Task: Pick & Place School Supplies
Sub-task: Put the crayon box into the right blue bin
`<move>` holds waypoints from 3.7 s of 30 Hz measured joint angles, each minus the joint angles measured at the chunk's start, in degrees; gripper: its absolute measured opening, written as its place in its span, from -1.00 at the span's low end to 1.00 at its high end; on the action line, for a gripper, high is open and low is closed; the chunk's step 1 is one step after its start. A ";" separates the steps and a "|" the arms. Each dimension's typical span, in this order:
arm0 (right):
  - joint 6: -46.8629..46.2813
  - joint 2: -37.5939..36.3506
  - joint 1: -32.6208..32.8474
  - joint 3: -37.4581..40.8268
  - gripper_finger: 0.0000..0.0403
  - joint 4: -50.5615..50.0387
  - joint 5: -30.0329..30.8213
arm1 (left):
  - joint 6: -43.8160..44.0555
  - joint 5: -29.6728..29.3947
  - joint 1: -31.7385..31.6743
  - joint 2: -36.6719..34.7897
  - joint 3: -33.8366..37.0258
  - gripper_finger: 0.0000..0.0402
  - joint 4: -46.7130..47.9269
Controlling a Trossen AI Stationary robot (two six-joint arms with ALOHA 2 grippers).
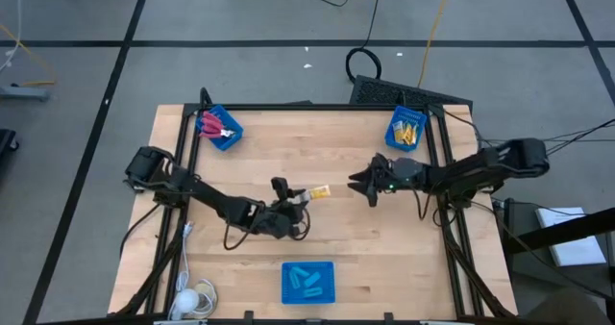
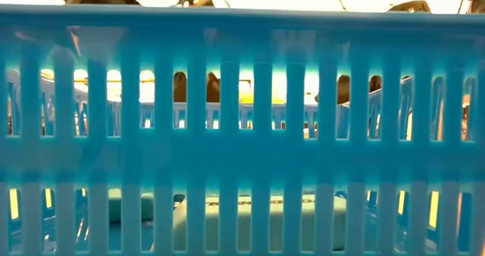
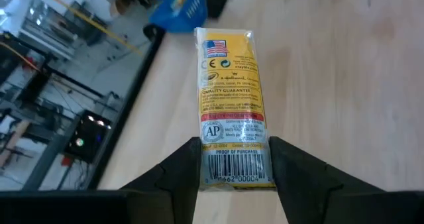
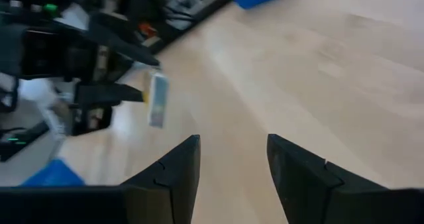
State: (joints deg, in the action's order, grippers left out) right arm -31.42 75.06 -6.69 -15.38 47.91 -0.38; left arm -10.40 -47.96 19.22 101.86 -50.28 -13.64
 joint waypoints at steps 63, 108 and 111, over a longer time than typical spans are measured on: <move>2.60 17.47 8.64 -11.86 -0.88 19.76 -8.98 | 2.79 3.84 6.81 -13.80 -3.76 -0.14 8.89; 21.87 -19.02 -5.04 10.03 -0.87 -10.00 50.08 | 13.87 29.42 4.09 -93.29 48.98 -0.14 0.25; 21.81 -19.10 -8.11 9.09 -0.87 -12.99 53.39 | 13.76 29.42 4.09 -93.26 48.98 -0.14 0.21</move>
State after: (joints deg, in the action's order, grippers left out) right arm -9.60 55.96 -14.80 -6.28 34.92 53.01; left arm 3.36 -18.55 23.31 8.60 -1.30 -13.43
